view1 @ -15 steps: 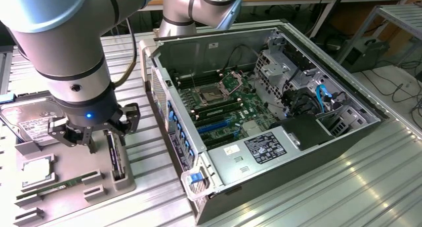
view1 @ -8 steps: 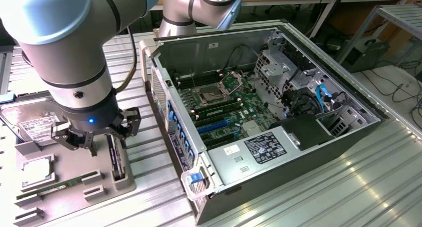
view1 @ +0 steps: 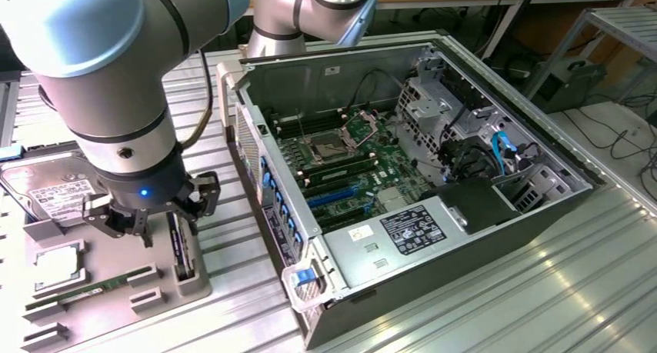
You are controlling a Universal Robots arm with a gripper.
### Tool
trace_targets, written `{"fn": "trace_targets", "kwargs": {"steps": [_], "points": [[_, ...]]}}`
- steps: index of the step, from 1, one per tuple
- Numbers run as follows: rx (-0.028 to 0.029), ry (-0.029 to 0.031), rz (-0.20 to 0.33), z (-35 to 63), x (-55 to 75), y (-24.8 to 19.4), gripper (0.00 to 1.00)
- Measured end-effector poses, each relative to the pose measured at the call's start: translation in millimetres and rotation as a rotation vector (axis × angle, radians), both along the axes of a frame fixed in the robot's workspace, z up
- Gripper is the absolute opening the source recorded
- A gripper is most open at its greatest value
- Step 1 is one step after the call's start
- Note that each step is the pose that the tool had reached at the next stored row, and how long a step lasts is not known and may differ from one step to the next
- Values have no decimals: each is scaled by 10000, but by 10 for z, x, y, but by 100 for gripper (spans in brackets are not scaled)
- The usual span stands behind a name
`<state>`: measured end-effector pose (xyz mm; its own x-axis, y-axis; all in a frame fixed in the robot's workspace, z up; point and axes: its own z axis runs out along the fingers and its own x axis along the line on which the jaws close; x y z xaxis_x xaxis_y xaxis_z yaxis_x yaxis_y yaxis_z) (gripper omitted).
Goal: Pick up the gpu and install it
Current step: 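Pick up the gpu and move the gpu toward the slot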
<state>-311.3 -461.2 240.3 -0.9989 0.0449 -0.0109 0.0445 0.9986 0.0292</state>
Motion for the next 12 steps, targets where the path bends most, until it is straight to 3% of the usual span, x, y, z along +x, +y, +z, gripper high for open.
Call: {"fn": "trace_targets", "kwargs": {"steps": [2,12], "points": [[-45,-1,-11,-18,1,0,60],[-47,-2,176,-60,21,63,60]]}}
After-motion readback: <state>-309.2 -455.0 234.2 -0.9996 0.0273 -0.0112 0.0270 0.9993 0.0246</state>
